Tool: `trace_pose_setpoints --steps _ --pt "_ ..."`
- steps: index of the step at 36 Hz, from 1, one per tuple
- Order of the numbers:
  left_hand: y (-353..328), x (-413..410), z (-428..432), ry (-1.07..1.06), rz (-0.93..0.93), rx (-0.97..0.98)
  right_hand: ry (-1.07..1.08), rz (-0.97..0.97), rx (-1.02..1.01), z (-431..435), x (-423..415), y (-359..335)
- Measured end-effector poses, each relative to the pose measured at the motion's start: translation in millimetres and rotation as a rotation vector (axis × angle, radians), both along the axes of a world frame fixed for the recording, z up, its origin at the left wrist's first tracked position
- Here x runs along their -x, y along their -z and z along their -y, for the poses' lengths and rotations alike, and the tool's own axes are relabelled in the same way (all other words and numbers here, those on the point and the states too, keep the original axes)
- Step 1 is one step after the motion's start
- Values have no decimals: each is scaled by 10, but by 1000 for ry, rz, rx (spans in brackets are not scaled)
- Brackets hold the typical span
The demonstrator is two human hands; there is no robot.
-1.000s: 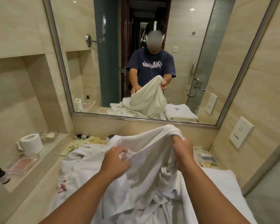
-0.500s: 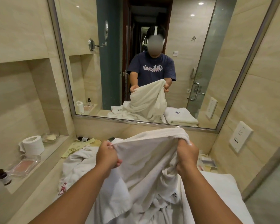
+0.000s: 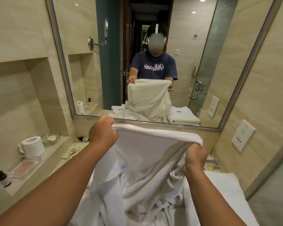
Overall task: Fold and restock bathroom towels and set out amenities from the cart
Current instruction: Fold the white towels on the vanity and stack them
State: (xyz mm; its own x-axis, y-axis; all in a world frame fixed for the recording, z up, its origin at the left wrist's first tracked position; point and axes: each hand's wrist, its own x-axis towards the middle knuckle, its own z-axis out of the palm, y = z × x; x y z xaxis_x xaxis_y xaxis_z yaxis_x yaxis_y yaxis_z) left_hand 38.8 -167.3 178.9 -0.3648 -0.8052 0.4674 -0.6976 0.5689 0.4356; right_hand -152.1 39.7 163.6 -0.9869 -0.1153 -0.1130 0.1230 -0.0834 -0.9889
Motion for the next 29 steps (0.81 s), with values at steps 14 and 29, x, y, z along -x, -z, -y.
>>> trace_pose_setpoints --steps 14,29 --pt "270 -16 88 -129 -526 -543 -165 29 -36 -34 27 1" --pt "-80 -121 300 -439 -970 -542 -1500 -50 -346 -505 454 -14"
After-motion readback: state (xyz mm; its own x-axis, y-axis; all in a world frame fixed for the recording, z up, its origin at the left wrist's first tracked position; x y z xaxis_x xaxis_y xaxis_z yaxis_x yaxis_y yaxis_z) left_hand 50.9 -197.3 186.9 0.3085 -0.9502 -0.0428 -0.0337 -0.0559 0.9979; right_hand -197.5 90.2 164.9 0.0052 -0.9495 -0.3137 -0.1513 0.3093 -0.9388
